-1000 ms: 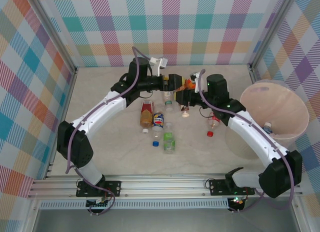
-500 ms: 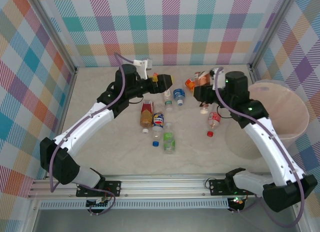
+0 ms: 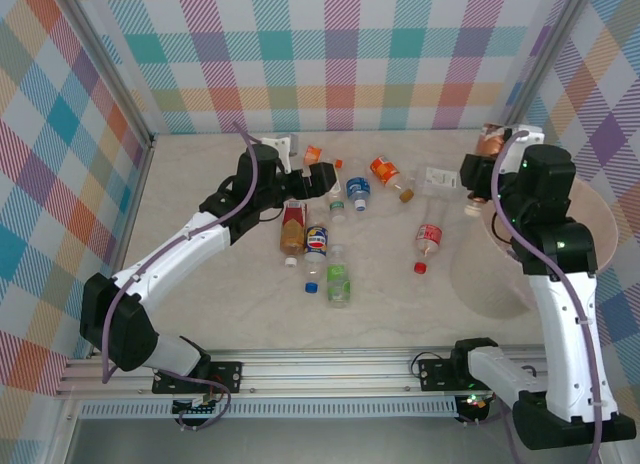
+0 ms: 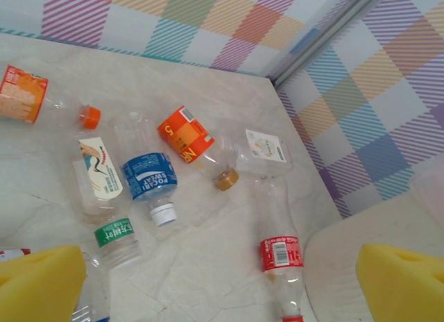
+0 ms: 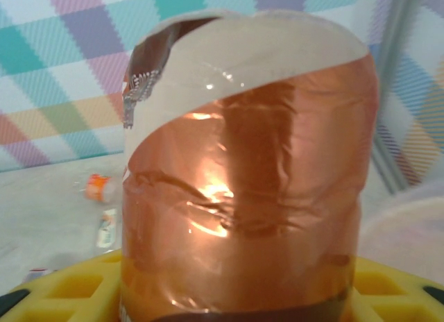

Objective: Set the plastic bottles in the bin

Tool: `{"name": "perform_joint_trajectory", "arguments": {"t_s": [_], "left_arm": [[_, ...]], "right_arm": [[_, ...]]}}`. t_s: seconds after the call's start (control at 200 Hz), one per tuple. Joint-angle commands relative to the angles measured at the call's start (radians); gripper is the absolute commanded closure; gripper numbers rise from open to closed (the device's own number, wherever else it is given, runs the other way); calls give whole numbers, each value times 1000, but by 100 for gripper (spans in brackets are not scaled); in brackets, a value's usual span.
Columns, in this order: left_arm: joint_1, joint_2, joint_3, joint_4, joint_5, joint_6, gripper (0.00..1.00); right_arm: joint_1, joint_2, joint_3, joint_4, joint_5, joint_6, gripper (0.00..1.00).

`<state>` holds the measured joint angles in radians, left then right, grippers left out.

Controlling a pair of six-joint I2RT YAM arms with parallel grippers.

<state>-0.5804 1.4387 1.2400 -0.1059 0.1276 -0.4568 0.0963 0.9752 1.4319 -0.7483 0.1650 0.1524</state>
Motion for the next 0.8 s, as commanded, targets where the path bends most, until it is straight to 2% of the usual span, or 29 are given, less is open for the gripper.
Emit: {"name": "perform_joint_trajectory", "arguments": {"t_s": [0.0, 0.22, 0.485, 0.645, 0.795], "left_arm": [[-4, -4, 0, -30, -41, -4, 0], [-4, 15, 1, -40, -56, -14, 0], [5, 24, -18, -36, -70, -25, 0], [13, 4, -60, -31, -141, -48, 0], [17, -10, -86, -44, -213, -83, 0]], "right_arm": [[-43, -13, 52, -104, 73, -39, 46], [-142, 11, 95, -191, 235, -90, 47], [-216, -20, -68, -111, 253, -72, 46], [-221, -45, -182, -87, 234, -43, 46], [-221, -60, -259, -50, 152, -38, 43]]}}
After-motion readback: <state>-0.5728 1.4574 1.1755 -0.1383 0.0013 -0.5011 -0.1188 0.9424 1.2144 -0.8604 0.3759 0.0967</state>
